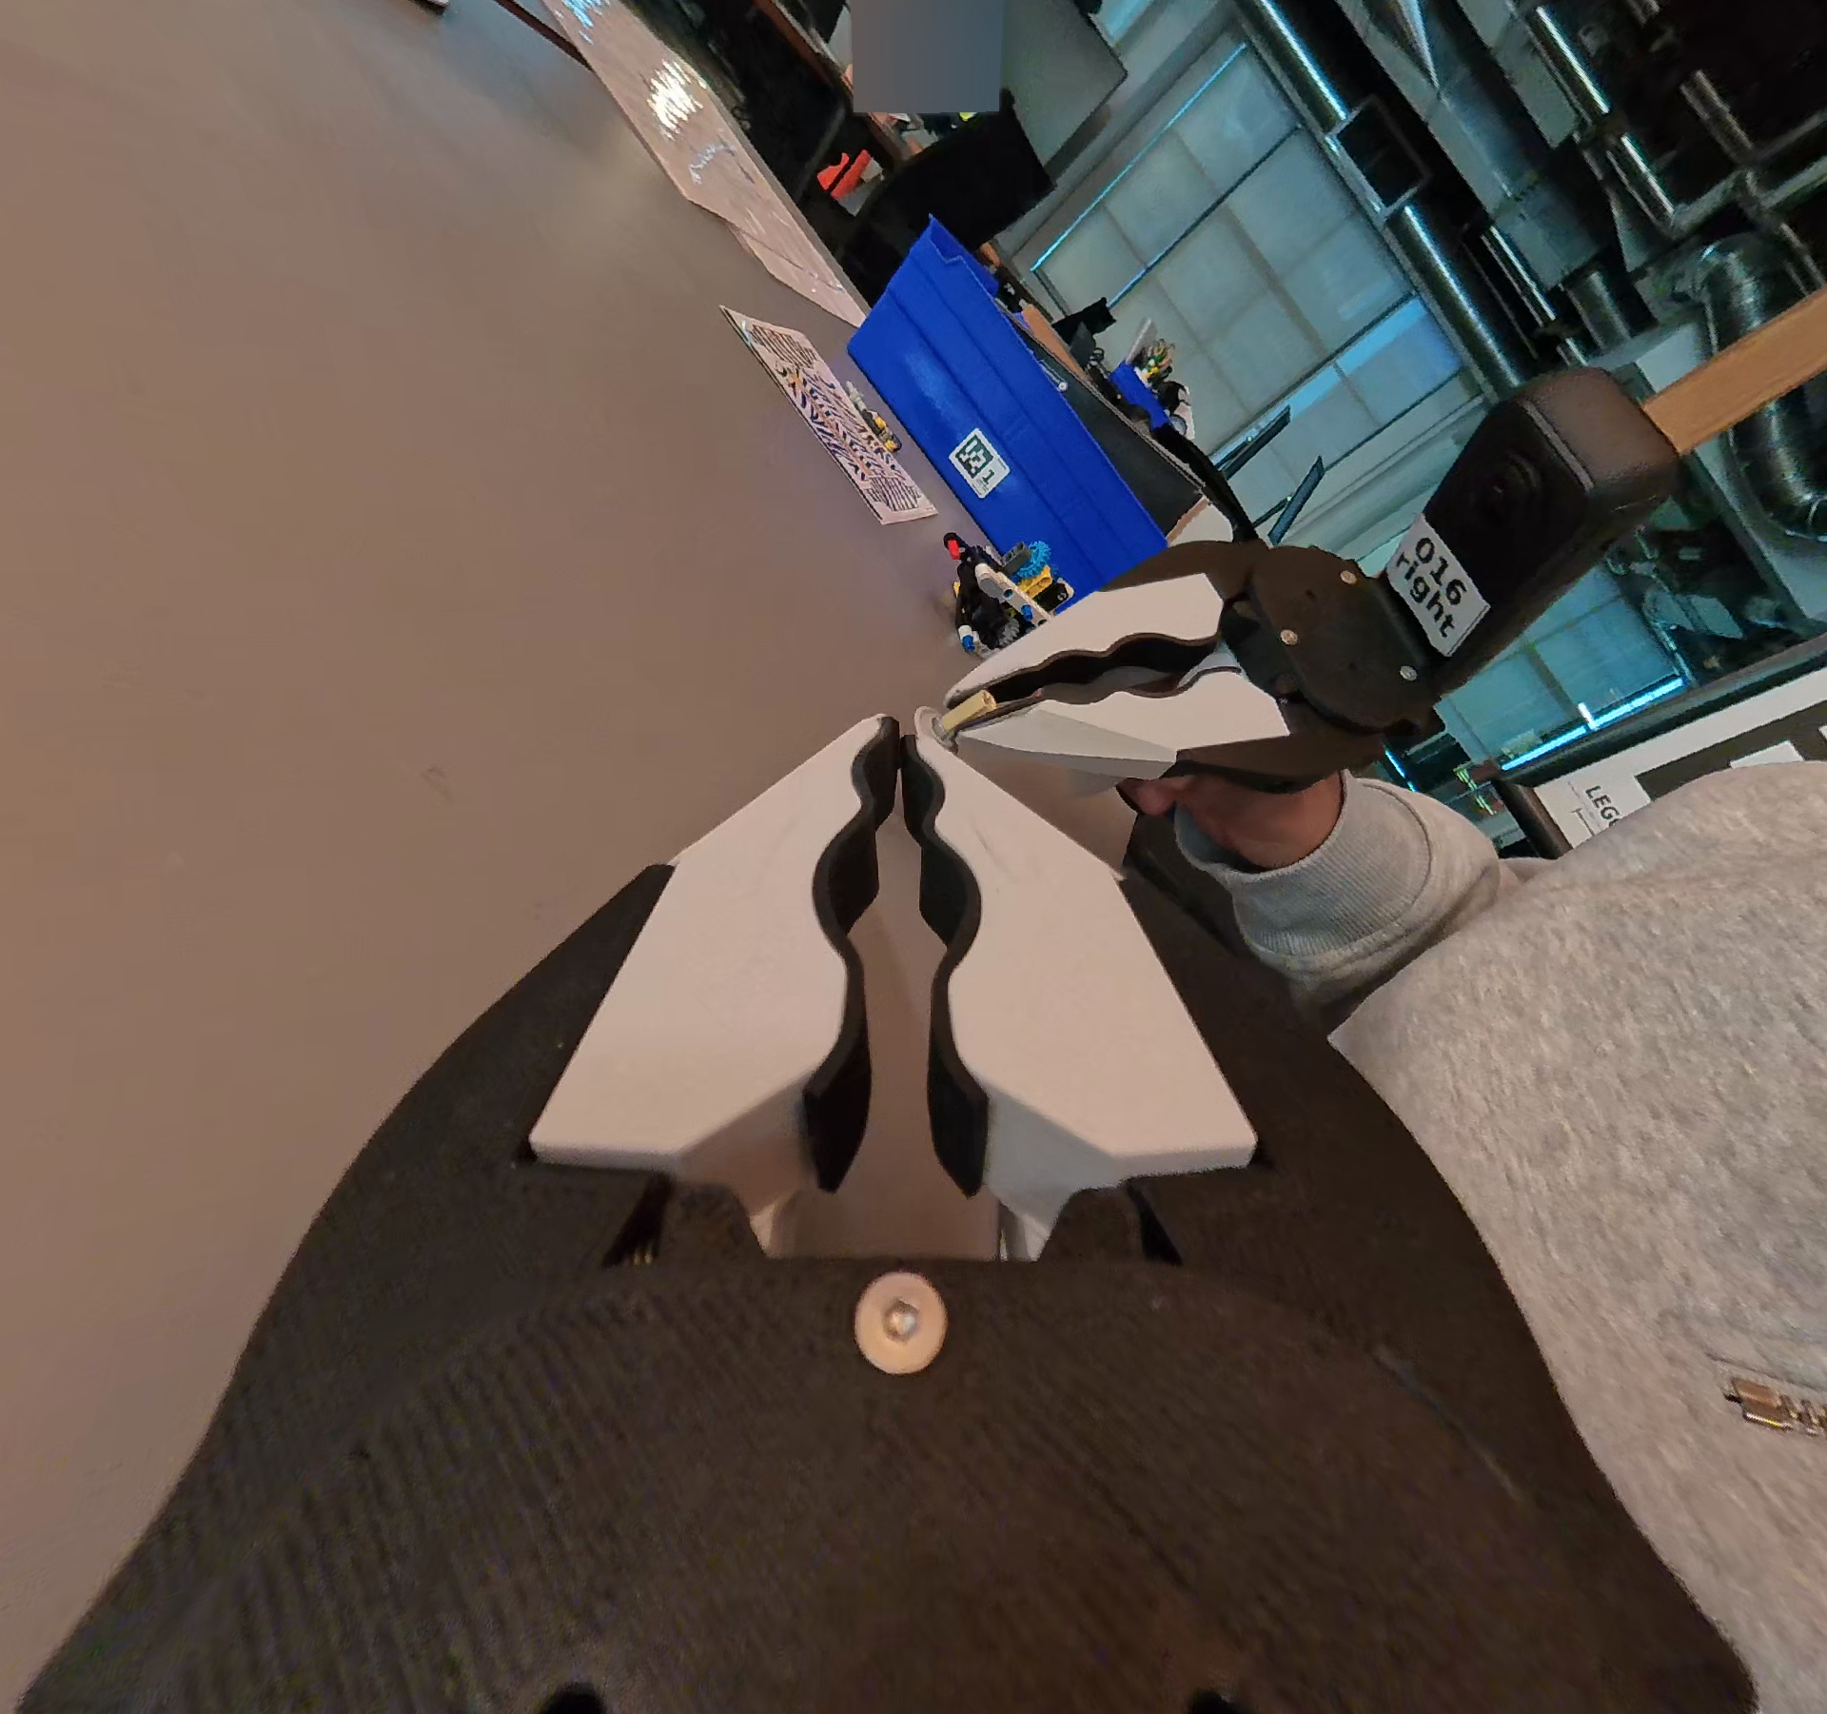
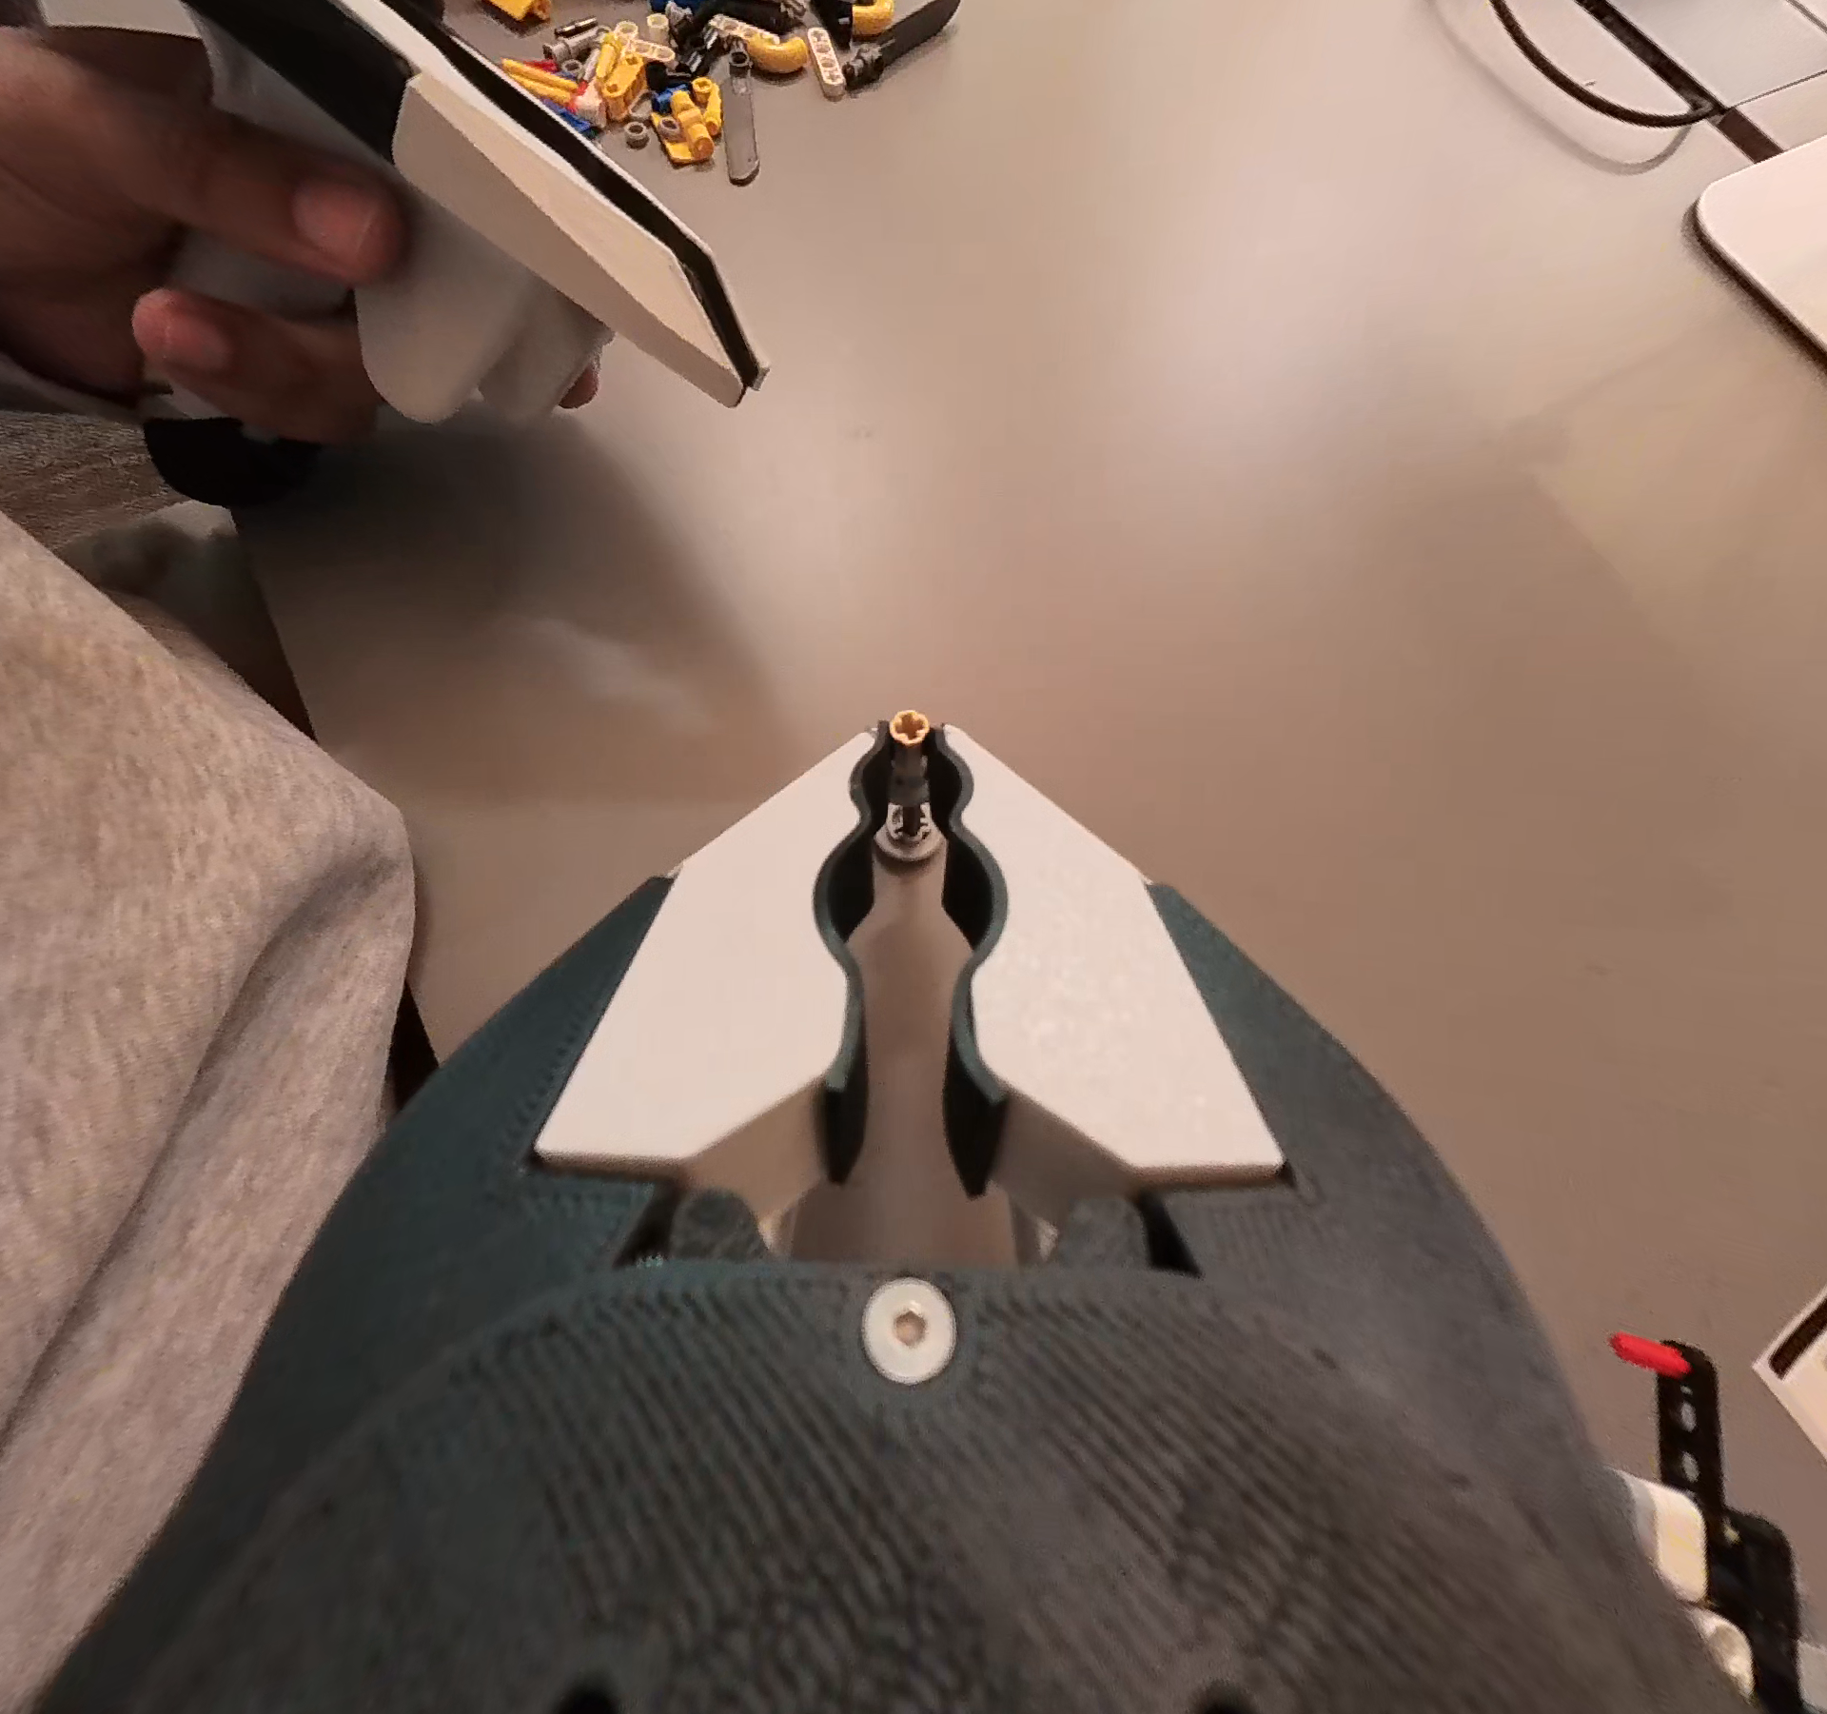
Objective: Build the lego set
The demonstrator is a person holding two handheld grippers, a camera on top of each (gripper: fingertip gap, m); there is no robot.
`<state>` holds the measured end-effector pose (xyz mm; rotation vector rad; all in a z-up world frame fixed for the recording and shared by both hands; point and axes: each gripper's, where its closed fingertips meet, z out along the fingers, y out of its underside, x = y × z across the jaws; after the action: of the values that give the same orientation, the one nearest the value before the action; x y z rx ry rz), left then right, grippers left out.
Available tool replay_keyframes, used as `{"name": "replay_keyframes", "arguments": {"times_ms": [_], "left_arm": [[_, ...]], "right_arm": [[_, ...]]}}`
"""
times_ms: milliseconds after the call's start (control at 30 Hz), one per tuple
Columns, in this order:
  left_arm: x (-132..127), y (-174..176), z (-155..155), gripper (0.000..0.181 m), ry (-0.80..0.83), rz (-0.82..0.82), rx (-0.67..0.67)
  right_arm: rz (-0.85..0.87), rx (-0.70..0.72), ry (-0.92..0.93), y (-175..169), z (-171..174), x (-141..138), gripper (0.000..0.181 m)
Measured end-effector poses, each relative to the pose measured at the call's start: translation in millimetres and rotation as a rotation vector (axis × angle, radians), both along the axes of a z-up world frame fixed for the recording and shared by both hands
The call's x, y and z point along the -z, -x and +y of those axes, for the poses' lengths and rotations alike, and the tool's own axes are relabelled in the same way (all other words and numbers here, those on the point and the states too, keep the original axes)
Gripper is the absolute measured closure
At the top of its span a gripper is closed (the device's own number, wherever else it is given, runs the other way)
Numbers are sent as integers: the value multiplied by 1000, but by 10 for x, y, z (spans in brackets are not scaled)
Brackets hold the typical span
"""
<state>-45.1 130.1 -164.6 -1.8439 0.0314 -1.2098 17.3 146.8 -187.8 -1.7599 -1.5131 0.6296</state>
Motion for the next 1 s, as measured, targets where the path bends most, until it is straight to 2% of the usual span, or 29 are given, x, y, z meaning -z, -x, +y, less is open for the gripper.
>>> {"name": "replay_keyframes", "arguments": {"times_ms": [267, 367, 500, 600, 667, 733, 867, 1000], "left_arm": [[-2, -30, -13, 181, -1, 0, 14], [-20, -124, -97, 181, -19, 3, 63], [7, -336, -183, 170, -42, 53, 134], [74, -423, -99, 168, -65, 150, 105], [168, -428, 43, 172, 32, 160, 38], [167, -521, 98, 167, 133, 58, 66], [238, -644, 145, 143, 296, -76, 122], [234, -637, 168, 139, 381, -176, 122]], "right_arm": [[11, -32, 21, 5, -7, 0, 176], [32, -37, 33, 1, 1, -3, 176], [82, -48, 48, 1, 14, -8, 175], [119, -67, 48, 6, 18, -11, 176], [142, -78, 49, 13, 22, -14, 175], [164, -89, 49, 16, 26, -16, 175], [194, -103, 44, 12, 13, -20, 175], [206, -110, 5, -3, -11, -23, 176]]}}
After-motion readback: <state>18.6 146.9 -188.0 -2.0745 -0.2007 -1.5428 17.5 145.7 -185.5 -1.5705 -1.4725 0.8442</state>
